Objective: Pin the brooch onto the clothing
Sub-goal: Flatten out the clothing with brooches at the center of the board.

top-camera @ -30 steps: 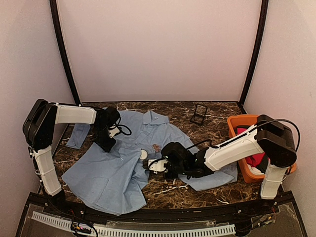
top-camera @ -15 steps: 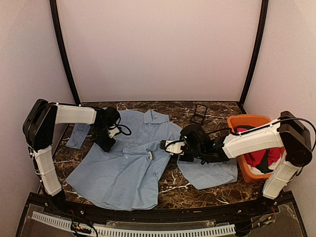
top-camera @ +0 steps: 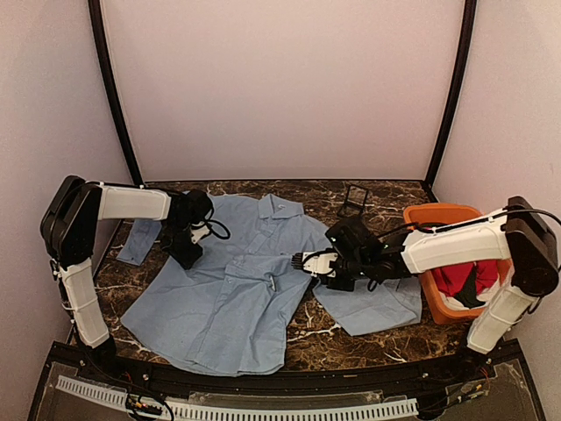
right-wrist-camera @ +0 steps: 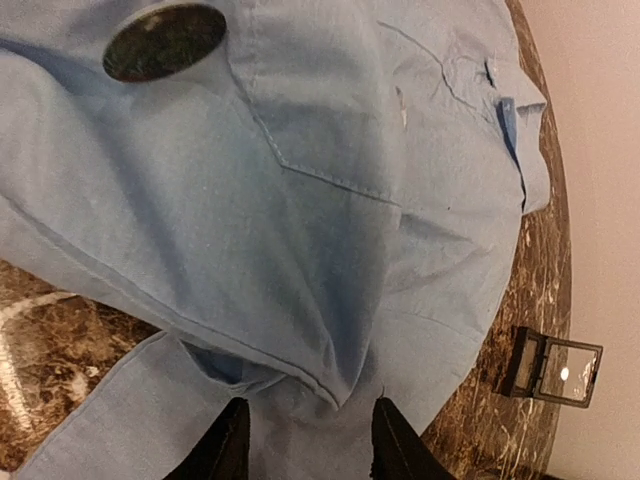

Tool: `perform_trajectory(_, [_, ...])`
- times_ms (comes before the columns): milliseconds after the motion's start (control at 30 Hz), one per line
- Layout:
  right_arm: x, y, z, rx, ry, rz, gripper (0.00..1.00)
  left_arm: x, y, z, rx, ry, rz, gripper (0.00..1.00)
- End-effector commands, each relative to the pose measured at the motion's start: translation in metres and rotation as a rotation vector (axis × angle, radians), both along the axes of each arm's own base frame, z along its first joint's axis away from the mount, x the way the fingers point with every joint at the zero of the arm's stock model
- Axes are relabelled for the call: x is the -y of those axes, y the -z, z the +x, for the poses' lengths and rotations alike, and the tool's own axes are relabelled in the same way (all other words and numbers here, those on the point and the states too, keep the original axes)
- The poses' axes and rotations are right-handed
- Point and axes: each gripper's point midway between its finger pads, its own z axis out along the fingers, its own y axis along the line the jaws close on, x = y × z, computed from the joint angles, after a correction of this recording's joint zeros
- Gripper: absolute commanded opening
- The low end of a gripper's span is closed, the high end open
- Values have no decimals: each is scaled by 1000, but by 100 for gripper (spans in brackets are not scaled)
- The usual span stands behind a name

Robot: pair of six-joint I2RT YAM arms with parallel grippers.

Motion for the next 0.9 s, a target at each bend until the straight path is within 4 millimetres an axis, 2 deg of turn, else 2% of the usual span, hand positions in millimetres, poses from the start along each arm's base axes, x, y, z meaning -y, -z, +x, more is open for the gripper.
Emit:
perform_trajectory(0, [-25, -62, -24, -118, -71, 264, 43, -4, -36, 14, 110, -30, -2, 59])
perform_trajectory(100, [-27, -103, -27, -167, -66, 431, 49, 3, -74, 32, 237, -53, -63, 66])
perform_trajectory(167, [-22, -119, -16, -164, -14, 492, 50, 15, -99, 50, 327, -67, -132, 67])
perform_trajectory(200, [-19, -125, -7, -159, 26, 513, 51, 23, -100, 55, 327, -61, -164, 67])
perform_trajectory(233, [-16, -128, 3, -150, 78, 526, 51, 31, -113, 67, 357, -59, -198, 68])
perform_trajectory(267, [-13, -129, 14, -145, 132, 533, 51, 40, -104, 72, 327, -49, -216, 68])
perform_trajectory(300, [-10, -128, 23, -150, 182, 534, 52, 49, -115, 82, 344, -40, -236, 68])
perform_trajectory(333, [-5, -124, 34, -145, 253, 524, 52, 62, -112, 94, 333, -23, -259, 67])
perform_trajectory(433, [5, -108, 57, -184, 411, 503, 56, 88, -100, 110, 298, 24, -291, 68])
perform_trajectory(600, [3, -73, 64, -282, 486, 471, 58, 128, -86, 140, 307, 108, -310, 68])
perform_trajectory(667, [3, -63, 68, -320, 520, 462, 56, 138, -77, 147, 288, 133, -310, 67])
perform_trajectory(867, [-2, -28, 77, -421, 609, 387, 49, 146, -42, 151, 263, 166, -224, 67])
